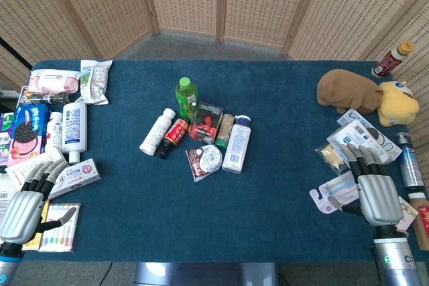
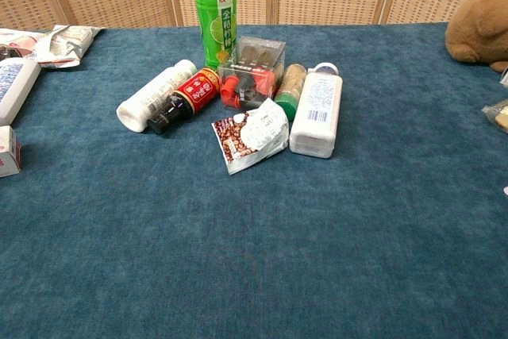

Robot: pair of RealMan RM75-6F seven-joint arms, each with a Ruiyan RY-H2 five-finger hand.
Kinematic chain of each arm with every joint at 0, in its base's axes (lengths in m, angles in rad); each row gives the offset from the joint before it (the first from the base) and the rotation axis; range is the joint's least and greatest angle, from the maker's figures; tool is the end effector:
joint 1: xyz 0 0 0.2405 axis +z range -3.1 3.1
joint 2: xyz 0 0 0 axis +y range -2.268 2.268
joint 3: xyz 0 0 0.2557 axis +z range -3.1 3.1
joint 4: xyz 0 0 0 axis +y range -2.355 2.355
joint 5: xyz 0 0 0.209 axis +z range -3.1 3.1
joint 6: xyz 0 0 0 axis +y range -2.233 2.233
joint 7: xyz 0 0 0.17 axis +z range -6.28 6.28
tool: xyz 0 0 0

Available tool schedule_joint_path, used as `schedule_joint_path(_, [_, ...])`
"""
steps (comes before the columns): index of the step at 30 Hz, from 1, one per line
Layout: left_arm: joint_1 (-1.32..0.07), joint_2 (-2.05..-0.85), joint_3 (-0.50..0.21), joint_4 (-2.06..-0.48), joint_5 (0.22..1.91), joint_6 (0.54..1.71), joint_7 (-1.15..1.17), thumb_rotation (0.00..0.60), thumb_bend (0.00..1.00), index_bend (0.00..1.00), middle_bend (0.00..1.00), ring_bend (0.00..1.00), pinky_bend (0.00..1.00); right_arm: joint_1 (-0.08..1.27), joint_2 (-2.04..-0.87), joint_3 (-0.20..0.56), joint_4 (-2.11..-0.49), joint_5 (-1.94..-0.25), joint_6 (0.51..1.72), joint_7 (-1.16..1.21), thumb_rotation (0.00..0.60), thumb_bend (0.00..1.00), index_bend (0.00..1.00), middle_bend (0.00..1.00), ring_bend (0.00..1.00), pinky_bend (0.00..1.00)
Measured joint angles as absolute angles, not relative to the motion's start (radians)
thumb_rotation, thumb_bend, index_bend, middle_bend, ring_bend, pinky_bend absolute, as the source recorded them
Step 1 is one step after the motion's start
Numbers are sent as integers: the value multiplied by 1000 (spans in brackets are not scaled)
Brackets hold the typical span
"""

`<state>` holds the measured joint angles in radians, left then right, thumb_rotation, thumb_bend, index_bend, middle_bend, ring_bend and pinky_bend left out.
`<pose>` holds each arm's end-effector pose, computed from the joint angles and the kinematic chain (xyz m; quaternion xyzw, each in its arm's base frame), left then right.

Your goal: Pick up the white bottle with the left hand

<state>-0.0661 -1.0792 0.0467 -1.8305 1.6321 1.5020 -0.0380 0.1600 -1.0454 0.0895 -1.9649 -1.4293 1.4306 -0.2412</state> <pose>-0.2585 0.1767 0.1373 -0.5985 -0.4502 -0.4433 0.4924 -0.2342 -0.2262 0.1548 0.6039 -0.3965 0.4064 0.5594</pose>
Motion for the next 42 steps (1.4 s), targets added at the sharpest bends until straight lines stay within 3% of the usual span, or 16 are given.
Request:
schedule_joint_path(15, [-131,-1056,13,-1857,1564,1390,-43,600,304,0,0,0,0,152,-1051,84,-1958,-1431,1429,-215,549,79,0,0,0,0])
schedule_joint_path(23, [-227,-1058,-72,-1851,1384,1266,-3,600,306,0,0,0,0,148,-1046,86,-1957,-1423,1428,-206,551,79,0,0,0,0])
schedule_joint_path(34, [-447,-1296,-225,-1666,1081,1051,91,600,305,0,0,0,0,112,-1007,73,-1973,-1412,1452,-170,548,79,0,0,0,0])
schedule_joint_path(42, [-581,-1447,-281,-1539,985,935,98,600,301,0,0,0,0,96,-987,68,-1983,-1411,1459,-140,552,80,0,0,0,0])
